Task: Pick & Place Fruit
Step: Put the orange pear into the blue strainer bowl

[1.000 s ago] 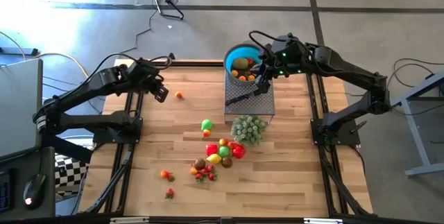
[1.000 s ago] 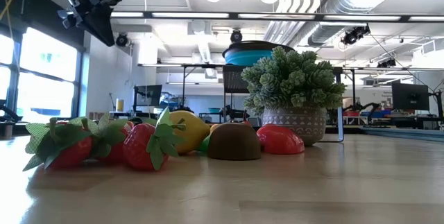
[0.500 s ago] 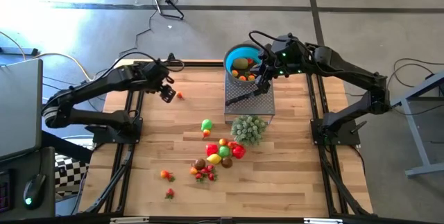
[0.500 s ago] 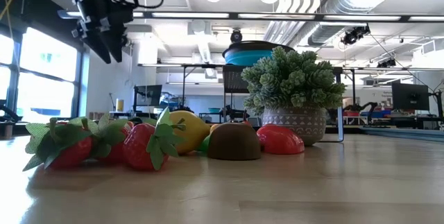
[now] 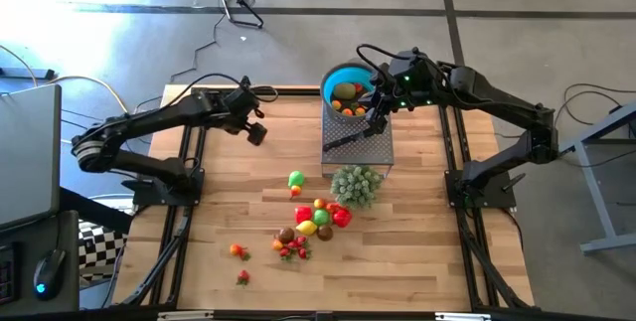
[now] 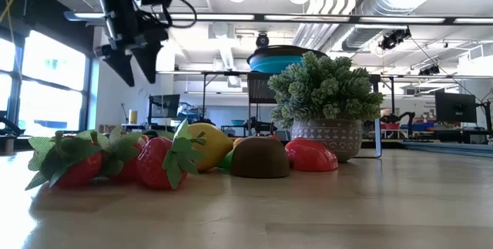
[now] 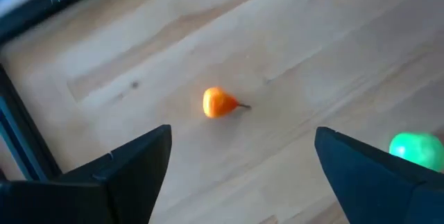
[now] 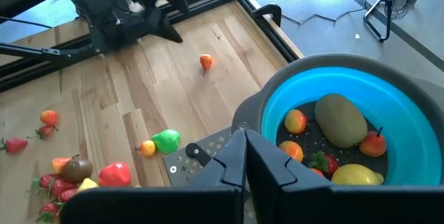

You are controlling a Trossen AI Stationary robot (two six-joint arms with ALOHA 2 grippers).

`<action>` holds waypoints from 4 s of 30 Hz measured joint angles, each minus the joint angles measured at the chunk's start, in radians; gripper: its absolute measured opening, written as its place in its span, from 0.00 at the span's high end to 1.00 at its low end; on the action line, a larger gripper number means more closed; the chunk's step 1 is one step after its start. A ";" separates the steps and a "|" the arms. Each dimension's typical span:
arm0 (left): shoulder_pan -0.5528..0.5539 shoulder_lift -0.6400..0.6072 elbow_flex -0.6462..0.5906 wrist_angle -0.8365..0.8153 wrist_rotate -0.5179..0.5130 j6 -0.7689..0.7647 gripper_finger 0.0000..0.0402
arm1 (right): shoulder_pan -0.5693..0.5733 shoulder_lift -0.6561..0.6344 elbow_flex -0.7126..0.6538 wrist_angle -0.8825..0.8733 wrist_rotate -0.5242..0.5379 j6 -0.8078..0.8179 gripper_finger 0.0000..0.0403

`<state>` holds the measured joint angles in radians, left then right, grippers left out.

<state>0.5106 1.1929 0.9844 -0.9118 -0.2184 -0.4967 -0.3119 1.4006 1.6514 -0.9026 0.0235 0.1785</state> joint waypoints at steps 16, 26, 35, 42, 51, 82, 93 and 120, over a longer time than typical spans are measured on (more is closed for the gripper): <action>0.000 0.269 0.000 0.071 0.018 -0.111 0.13 | 0.000 0.000 0.000 0.000 0.000 0.000 1.00; 0.130 0.296 0.000 0.095 0.118 -0.063 0.13 | 0.000 0.000 0.000 -0.006 0.000 0.000 1.00; 0.217 0.296 -0.023 0.108 0.213 -0.031 0.13 | 0.000 0.000 0.000 -0.007 0.002 0.000 1.00; 0.216 0.296 -0.092 0.177 0.245 -0.059 0.13 | 0.000 0.000 0.000 -0.006 0.003 -0.001 1.00; 0.216 0.296 -0.101 0.254 0.209 -0.081 0.13 | 0.000 0.000 0.000 -0.006 0.003 -0.001 1.00; 0.216 0.384 -0.101 0.307 0.194 -0.112 0.13 | 0.000 0.000 0.000 -0.006 0.003 -0.001 1.00; 0.216 0.384 -0.101 0.308 0.181 -0.128 0.13 | 0.000 0.000 0.000 -0.006 0.003 -0.001 1.00; 0.216 0.384 -0.101 0.289 0.191 -0.140 0.42 | 0.000 0.000 0.000 -0.006 0.003 -0.001 1.00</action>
<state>0.7261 1.5768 0.8829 -0.6232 -0.0276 -0.6369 -0.3120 1.4008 1.6514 -0.9085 0.0269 0.1777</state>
